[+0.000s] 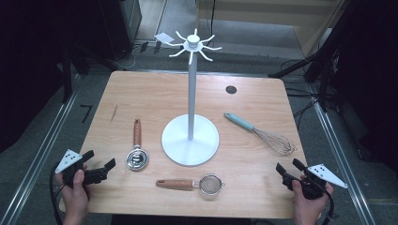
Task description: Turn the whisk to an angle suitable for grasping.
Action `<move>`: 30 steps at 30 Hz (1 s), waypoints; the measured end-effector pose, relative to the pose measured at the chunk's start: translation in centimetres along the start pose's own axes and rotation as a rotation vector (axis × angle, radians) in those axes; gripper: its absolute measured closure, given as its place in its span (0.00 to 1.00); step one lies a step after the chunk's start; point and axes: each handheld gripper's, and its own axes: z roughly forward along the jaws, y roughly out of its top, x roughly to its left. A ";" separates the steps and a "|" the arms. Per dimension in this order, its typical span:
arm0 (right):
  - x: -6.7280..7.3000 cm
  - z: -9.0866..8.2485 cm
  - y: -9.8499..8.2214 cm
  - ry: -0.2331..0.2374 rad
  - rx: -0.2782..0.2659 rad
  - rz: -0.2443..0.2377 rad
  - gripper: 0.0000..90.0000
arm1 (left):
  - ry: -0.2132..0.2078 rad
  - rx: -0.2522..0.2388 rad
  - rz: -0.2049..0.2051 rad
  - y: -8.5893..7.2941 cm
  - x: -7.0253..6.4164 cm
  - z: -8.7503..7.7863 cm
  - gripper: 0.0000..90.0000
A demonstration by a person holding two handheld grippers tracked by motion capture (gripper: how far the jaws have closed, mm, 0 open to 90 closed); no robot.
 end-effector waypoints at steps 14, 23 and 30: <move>1.0 0.2 0.5 0.014 0.061 -0.056 0.45 | -0.009 -0.001 0.006 0.1 0.0 0.1 0.00; 2.7 0.3 2.3 0.067 0.153 -0.215 0.49 | 0.002 0.004 0.017 0.1 0.0 0.1 0.00; 4.8 0.4 4.7 0.115 0.255 -0.306 0.42 | -0.001 0.006 0.016 0.1 0.0 0.1 0.00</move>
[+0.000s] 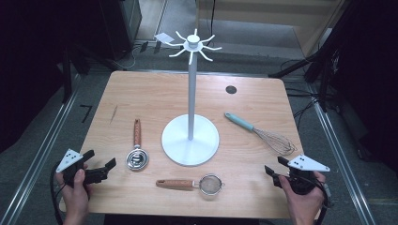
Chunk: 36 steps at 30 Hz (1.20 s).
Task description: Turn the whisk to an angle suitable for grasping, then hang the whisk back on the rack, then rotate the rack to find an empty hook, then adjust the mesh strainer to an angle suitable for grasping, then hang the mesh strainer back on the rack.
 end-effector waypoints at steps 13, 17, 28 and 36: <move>-0.8 2.9 6.3 0.027 0.179 -0.151 0.51 | -0.014 0.010 -0.002 0.0 0.1 0.1 0.00; -1.3 3.6 7.4 0.031 0.203 -0.174 0.52 | -0.012 0.007 -0.002 0.0 0.0 0.1 0.00; -2.6 6.4 10.8 0.040 0.311 -0.246 0.53 | -0.016 0.011 -0.001 0.0 0.0 0.1 0.00; -3.1 8.1 12.4 0.036 0.358 -0.284 0.53 | -0.019 0.010 -0.002 0.0 0.0 0.1 0.00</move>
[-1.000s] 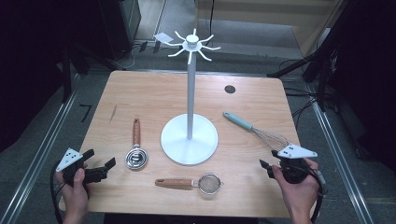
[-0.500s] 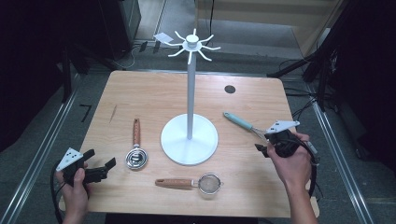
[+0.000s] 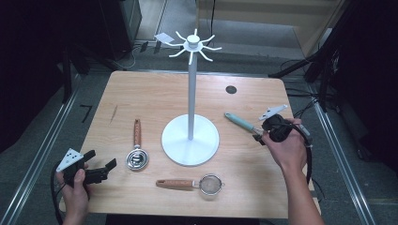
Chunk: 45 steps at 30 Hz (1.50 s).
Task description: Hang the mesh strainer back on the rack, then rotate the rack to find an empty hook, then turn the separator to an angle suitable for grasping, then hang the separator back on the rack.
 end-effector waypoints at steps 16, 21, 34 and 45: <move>-1.7 2.3 2.7 0.015 0.137 -0.017 0.54 | -0.003 0.004 0.003 0.0 0.0 0.0 0.00; -1.8 3.0 4.0 0.018 0.173 -0.036 0.55 | -0.007 0.002 0.002 0.0 0.0 0.0 0.00; -2.6 4.4 5.9 0.027 0.244 -0.055 0.57 | -0.013 -0.001 0.000 0.0 0.1 0.0 0.00; -3.1 6.8 6.2 0.064 0.326 -0.057 0.60 | -0.025 0.005 0.000 0.0 0.1 0.0 0.00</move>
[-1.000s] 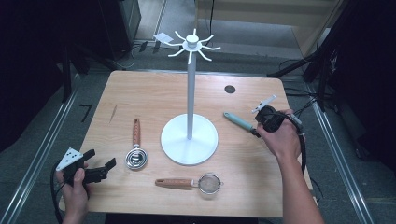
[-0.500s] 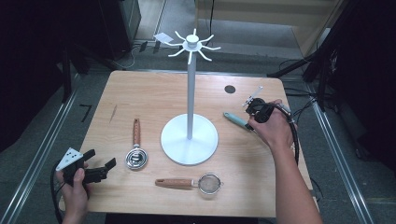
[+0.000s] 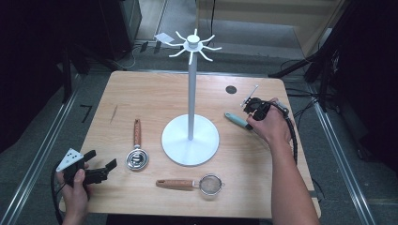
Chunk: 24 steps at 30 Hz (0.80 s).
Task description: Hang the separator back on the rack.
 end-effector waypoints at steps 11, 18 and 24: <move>-0.5 1.8 1.1 -0.004 0.055 -0.008 0.65 | -0.007 0.005 0.001 0.0 0.0 0.1 0.00; -0.7 2.5 1.0 0.021 0.083 0.000 0.74 | -0.009 0.005 0.000 0.0 0.0 0.1 0.00; -1.0 2.9 1.0 0.032 0.095 0.005 0.75 | -0.011 0.006 -0.001 0.0 0.1 0.1 0.00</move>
